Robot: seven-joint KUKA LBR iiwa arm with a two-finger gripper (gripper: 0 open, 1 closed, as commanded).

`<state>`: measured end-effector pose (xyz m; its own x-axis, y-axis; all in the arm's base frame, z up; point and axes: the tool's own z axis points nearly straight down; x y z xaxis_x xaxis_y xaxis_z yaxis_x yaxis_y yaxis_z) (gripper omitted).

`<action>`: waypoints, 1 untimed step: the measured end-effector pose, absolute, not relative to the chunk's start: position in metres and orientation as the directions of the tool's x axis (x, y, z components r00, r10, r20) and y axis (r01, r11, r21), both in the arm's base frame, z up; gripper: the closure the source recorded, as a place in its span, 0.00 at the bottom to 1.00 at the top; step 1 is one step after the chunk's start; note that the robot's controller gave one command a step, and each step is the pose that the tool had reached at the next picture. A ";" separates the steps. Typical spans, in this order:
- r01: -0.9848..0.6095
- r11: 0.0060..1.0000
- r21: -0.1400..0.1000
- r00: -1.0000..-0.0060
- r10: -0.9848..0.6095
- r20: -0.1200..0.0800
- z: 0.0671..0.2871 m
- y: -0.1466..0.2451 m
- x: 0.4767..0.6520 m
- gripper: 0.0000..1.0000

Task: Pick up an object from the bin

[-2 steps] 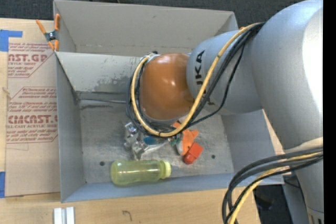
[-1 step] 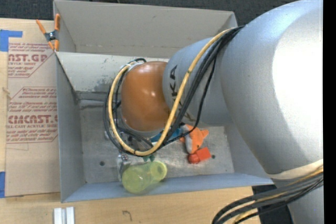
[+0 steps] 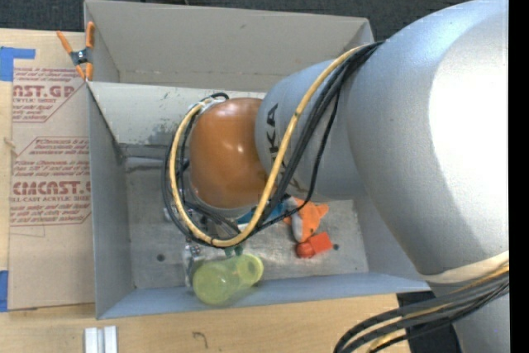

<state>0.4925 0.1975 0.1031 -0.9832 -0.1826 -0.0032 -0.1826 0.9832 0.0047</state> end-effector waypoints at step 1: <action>-0.143 0.990 0.001 -0.990 -0.143 0.005 0.151 0.189 0.519 0.00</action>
Offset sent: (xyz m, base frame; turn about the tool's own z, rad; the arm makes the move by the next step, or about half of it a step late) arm 0.0028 -0.0668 -0.0331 -0.1687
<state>0.5195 0.1890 0.1507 -0.9898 -0.1426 0.0050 -0.1426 0.9898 0.0006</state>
